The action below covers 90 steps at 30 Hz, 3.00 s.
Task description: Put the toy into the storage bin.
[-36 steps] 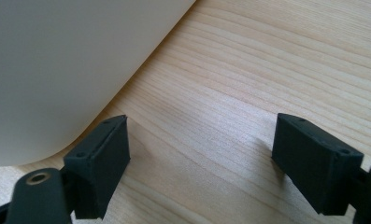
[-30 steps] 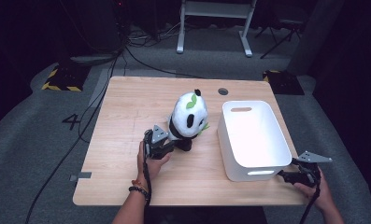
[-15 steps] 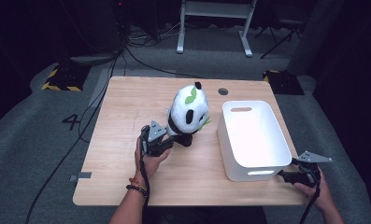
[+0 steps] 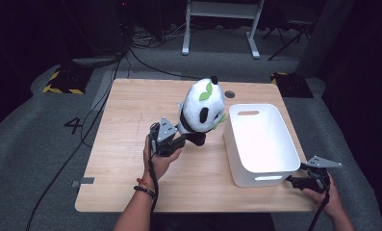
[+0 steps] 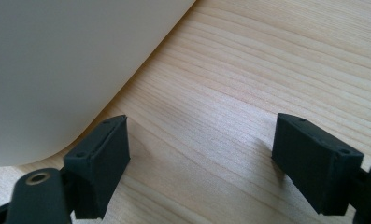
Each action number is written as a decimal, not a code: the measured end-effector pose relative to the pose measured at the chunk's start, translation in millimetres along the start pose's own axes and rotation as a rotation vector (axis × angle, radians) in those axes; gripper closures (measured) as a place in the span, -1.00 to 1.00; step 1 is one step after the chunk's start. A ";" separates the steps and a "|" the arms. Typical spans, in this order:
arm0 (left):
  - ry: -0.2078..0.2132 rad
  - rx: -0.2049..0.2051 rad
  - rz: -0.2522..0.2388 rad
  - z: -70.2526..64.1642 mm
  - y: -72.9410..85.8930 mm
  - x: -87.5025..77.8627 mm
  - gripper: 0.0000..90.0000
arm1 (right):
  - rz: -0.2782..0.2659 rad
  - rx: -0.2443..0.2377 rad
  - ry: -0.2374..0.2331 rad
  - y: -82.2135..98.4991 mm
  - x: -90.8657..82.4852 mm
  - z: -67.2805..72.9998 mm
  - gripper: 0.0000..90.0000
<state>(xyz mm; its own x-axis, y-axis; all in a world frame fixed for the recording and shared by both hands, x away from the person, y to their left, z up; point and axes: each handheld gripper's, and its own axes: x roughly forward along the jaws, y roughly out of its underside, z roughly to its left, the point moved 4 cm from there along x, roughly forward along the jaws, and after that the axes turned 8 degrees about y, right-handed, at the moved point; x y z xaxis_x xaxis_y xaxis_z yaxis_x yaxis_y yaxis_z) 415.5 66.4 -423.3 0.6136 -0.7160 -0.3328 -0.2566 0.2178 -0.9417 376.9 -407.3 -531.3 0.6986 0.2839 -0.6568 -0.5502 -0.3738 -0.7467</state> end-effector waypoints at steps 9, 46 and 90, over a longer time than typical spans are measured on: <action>0.035 0.019 -0.017 -12.9 -19.7 10.9 0.44 | 0.001 0.001 0.000 0.0 -0.1 0.0 -0.58; 0.161 0.076 -0.042 -57.3 -64.6 77.2 0.42 | -0.002 0.000 0.002 0.0 0.1 0.1 -0.58; 0.263 0.041 0.077 -89.0 -43.5 120.8 0.21 | -0.002 -0.008 0.003 0.2 0.1 -0.5 -0.58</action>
<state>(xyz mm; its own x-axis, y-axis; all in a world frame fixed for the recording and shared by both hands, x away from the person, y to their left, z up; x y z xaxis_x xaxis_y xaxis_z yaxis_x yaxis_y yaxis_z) 434.3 -88.5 -418.1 0.3772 -0.8425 -0.3845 -0.2612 0.3016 -0.9170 377.0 -407.7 -531.5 0.7009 0.2818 -0.6553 -0.5454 -0.3803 -0.7469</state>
